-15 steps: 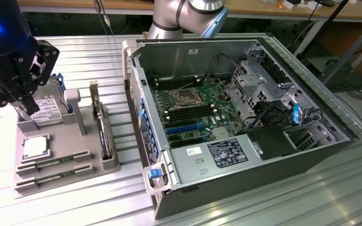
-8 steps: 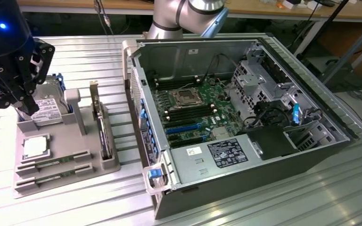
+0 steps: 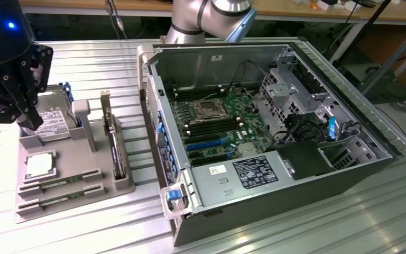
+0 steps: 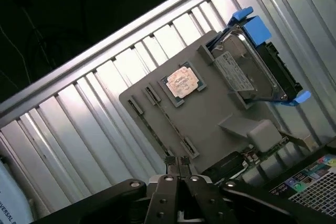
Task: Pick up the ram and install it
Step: 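Pick up the ram and move it above insertion slot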
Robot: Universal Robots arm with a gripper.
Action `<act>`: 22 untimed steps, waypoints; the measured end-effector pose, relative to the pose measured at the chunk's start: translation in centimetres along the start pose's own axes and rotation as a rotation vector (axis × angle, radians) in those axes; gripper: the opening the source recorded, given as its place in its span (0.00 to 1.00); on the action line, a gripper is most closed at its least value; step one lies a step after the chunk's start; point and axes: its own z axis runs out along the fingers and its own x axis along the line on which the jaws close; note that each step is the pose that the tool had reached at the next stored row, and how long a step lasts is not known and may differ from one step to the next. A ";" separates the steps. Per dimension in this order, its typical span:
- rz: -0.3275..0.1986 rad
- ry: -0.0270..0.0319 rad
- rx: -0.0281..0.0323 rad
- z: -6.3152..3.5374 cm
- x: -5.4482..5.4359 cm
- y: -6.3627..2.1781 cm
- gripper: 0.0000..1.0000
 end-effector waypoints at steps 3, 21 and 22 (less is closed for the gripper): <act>-0.111 0.0051 -0.0026 0.03 0.0 0.00 0.10; -0.418 0.0215 -0.0094 2.08 0.0 -0.12 0.10; -0.422 0.0229 -0.0091 2.59 0.0 -0.15 0.10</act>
